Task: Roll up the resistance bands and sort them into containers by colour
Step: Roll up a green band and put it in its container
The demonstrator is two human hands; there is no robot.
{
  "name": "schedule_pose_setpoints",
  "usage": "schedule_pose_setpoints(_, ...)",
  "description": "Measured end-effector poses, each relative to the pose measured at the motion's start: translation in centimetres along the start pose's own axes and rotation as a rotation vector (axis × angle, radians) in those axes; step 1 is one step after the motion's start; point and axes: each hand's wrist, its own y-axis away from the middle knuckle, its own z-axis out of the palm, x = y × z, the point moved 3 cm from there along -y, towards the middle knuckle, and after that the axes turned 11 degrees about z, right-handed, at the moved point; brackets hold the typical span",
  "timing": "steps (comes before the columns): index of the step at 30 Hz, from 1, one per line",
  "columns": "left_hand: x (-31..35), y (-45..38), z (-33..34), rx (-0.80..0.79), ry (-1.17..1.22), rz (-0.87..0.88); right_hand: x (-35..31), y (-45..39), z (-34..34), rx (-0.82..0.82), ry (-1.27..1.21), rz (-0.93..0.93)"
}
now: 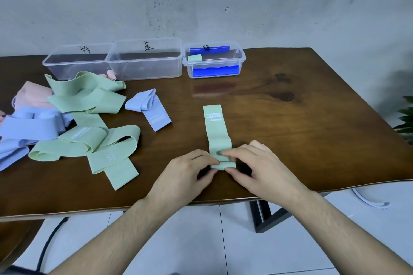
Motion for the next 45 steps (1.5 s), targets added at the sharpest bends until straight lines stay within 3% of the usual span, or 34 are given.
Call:
schedule_pose_setpoints(12, 0.2, 0.2, -0.4, -0.038, -0.035, -0.044, -0.1, -0.3, 0.3, 0.013, -0.035, -0.015)
schedule_pose_setpoints(22, 0.3, 0.7, -0.2, -0.022, -0.157, 0.032, -0.2, -0.7, 0.0, -0.035, -0.055, 0.049)
schedule_pose_setpoints(38, -0.6, -0.7, 0.2, 0.011, -0.166, 0.03, 0.2, -1.2, 0.7, 0.103, 0.052, 0.033)
schedule_pose_setpoints(45, -1.2, -0.8, 0.0, -0.054, -0.176, 0.023, 0.0, -1.6, 0.6, 0.102, 0.055, 0.029)
